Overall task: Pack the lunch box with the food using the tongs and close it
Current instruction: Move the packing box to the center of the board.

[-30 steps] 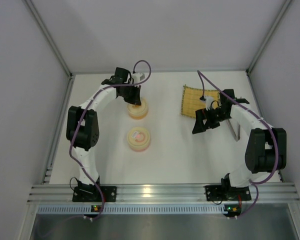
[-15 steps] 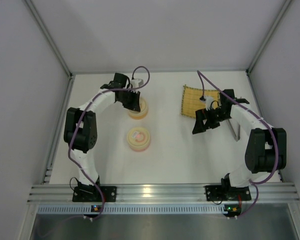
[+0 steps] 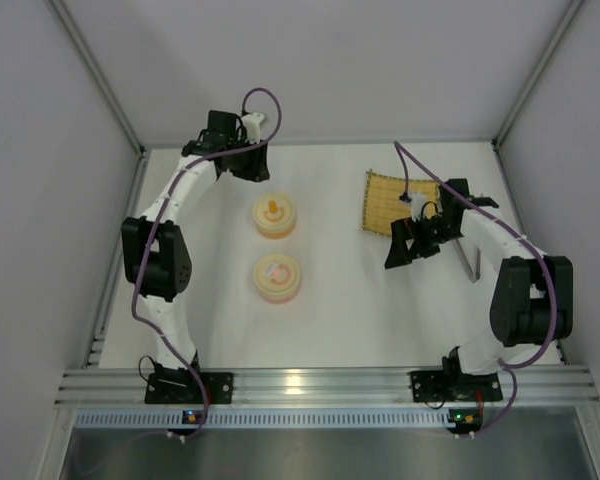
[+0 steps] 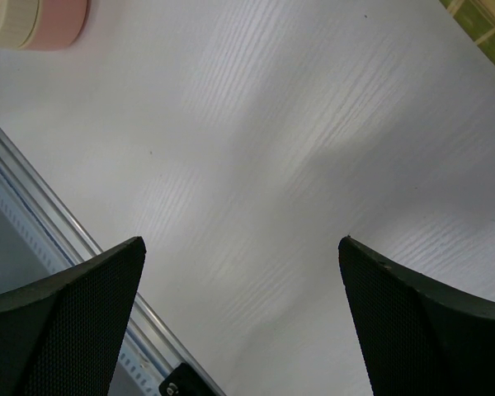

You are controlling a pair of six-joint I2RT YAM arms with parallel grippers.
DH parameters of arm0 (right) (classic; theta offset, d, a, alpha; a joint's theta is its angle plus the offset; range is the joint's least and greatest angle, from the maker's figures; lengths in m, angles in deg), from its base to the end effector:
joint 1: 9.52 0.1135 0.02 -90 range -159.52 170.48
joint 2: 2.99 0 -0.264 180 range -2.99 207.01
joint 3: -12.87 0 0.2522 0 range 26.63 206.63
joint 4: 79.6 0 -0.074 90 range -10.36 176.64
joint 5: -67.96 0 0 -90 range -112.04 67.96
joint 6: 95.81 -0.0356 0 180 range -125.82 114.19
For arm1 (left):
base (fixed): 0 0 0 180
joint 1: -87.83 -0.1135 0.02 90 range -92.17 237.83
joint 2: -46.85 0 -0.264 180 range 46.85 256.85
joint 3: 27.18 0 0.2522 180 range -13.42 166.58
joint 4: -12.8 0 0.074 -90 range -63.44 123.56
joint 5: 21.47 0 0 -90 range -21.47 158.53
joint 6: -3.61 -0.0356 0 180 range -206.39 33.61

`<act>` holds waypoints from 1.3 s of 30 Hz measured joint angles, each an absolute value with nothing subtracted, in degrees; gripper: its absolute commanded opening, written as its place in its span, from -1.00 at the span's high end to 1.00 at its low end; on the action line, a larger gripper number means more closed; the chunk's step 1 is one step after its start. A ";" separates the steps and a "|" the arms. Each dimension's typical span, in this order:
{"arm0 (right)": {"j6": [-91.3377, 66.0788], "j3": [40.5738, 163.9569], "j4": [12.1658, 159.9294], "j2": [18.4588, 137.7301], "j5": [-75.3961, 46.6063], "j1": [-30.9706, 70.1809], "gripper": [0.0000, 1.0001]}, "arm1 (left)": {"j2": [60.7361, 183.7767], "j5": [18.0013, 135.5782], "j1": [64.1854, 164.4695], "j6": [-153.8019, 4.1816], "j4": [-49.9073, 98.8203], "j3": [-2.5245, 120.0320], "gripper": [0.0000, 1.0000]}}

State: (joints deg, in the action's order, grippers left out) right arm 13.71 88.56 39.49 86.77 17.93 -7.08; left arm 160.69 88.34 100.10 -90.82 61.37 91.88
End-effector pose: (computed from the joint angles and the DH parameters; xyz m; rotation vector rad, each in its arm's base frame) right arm 0.2885 0.0352 0.2184 -0.6282 2.5721 0.8994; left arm 0.4430 -0.1087 0.3041 0.5079 2.2619 -0.4709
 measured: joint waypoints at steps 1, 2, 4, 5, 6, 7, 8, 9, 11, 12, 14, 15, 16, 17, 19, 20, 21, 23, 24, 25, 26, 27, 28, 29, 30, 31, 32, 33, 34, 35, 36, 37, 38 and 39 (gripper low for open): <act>13.74 88.56 39.42 86.77 17.91 -7.08 -0.99 | 161.57 88.01 100.06 -90.84 61.39 91.88 0.12; 13.82 88.56 39.36 86.77 17.91 -7.08 -0.99 | 162.51 87.73 99.97 -90.95 61.41 91.88 0.11; 14.06 88.56 39.22 86.77 17.91 -7.08 -0.99 | 164.56 87.55 99.97 -91.17 61.41 91.88 0.10; 14.11 88.56 39.20 86.77 17.91 -7.08 -0.99 | 165.44 87.60 99.97 -91.27 61.45 91.88 0.10; 14.11 88.56 39.18 86.77 17.91 -7.08 -0.99 | 166.37 87.75 99.97 -91.43 61.48 91.88 0.10; 14.11 88.56 39.16 86.77 17.91 -7.08 -0.99 | 167.18 87.84 99.97 -91.54 61.59 91.88 0.10; 14.11 88.56 39.14 86.77 17.91 -7.08 -0.99 | 167.86 87.97 99.97 -91.73 61.74 91.88 0.10; 14.11 88.56 39.14 86.77 17.91 -7.08 -0.99 | 168.39 88.08 99.97 -91.91 61.85 91.88 0.10; 14.11 88.56 39.14 86.77 17.91 -7.08 -0.99 | 169.39 88.43 99.93 -92.13 62.15 91.88 0.11; 14.11 88.56 39.12 86.77 17.91 -7.08 -0.99 | 169.89 88.58 99.88 -92.21 62.33 91.88 0.12; 14.11 88.56 39.14 86.77 17.91 -7.08 -0.99 | 170.75 89.15 99.82 -92.28 62.42 91.88 0.14; 14.11 88.56 39.12 86.77 17.91 -7.08 -0.99 | 170.79 89.50 99.75 -92.32 62.26 91.90 0.15; 14.13 88.56 39.12 86.77 17.91 -7.08 -0.99 | 170.79 89.78 99.71 -92.35 62.26 91.90 0.17; 14.11 88.56 39.09 86.77 17.91 -7.08 -0.99 | 170.86 90.07 99.62 -92.37 62.22 91.90 0.21; 14.11 88.56 39.07 86.77 17.91 -7.08 -0.99 | 170.90 90.33 99.49 -92.41 62.11 91.90 0.30; 14.11 88.56 39.09 86.77 17.91 -7.08 -0.99 | 170.96 90.31 99.42 -92.54 62.11 91.88 0.35; 14.11 88.56 39.09 86.77 17.91 -7.08 -0.99 | 171.16 90.42 99.38 -92.59 62.13 91.86 0.45; 14.11 88.56 39.09 86.77 17.91 -7.08 -0.99 | 171.53 91.05 99.40 -92.52 61.96 91.75 0.52; 14.09 88.56 39.09 86.77 17.91 -7.08 -0.99 | 171.53 91.27 99.51 -92.61 62.07 91.73 0.57; 14.09 88.56 39.09 86.77 17.91 -7.08 -0.99 | 171.53 91.49 99.69 -92.74 62.07 91.64 0.59; 14.11 88.56 39.09 86.77 17.91 -7.08 -0.99 | 171.51 91.66 99.99 -92.78 61.91 91.44 0.61; 14.09 88.56 39.09 86.77 17.91 -7.08 -0.99 | 171.40 91.82 100.45 -92.74 61.56 91.12 0.64; 14.09 88.56 39.09 86.77 17.91 -7.08 -0.99 | 171.21 91.88 101.11 -92.67 60.91 90.63 0.68; 14.09 88.56 39.07 86.77 17.91 -7.08 -0.99 | 171.03 91.88 101.87 -92.56 60.38 90.24 0.70; 14.09 88.56 39.09 86.77 17.91 -7.08 -0.99 | 170.81 91.90 102.70 -92.52 59.86 89.76 0.71; 14.09 88.56 39.09 86.77 17.91 -7.08 -0.99 | 170.57 91.99 103.53 -92.50 59.29 89.19 0.72; 14.09 88.56 39.07 86.77 17.91 -7.08 -0.99 | 170.22 92.12 104.60 -92.48 58.83 88.56 0.73; 14.09 88.56 39.09 86.77 17.86 -7.08 -0.99 | 169.81 92.23 105.76 -92.46 58.20 87.73 0.74; 14.09 88.56 39.09 86.77 17.86 -7.08 -0.99 | 169.30 92.39 106.96 -92.46 57.74 86.85 0.74; 14.09 88.56 39.09 86.77 17.84 -7.08 -0.99 | 168.84 92.60 108.14 -92.46 57.50 86.13 0.74; 14.09 88.56 39.09 86.77 17.78 -7.08 -0.99 | 168.43 92.78 109.39 -92.50 57.28 85.39 0.74; 14.09 88.56 39.07 86.77 17.67 -7.08 -0.99 | 167.97 93.11 110.61 -92.54 56.93 84.56 0.74; 14.06 88.56 39.09 86.77 17.56 -7.08 -0.99 | 167.38 93.52 111.79 -92.63 56.45 83.49 0.74; 14.09 88.56 39.09 86.77 17.45 -7.11 -0.99 | 166.70 94.00 112.80 -92.85 56.14 82.37 0.74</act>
State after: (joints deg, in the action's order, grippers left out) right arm 14.09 88.56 39.09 86.77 17.45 -7.11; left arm 166.70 94.00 112.80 -92.85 56.14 82.37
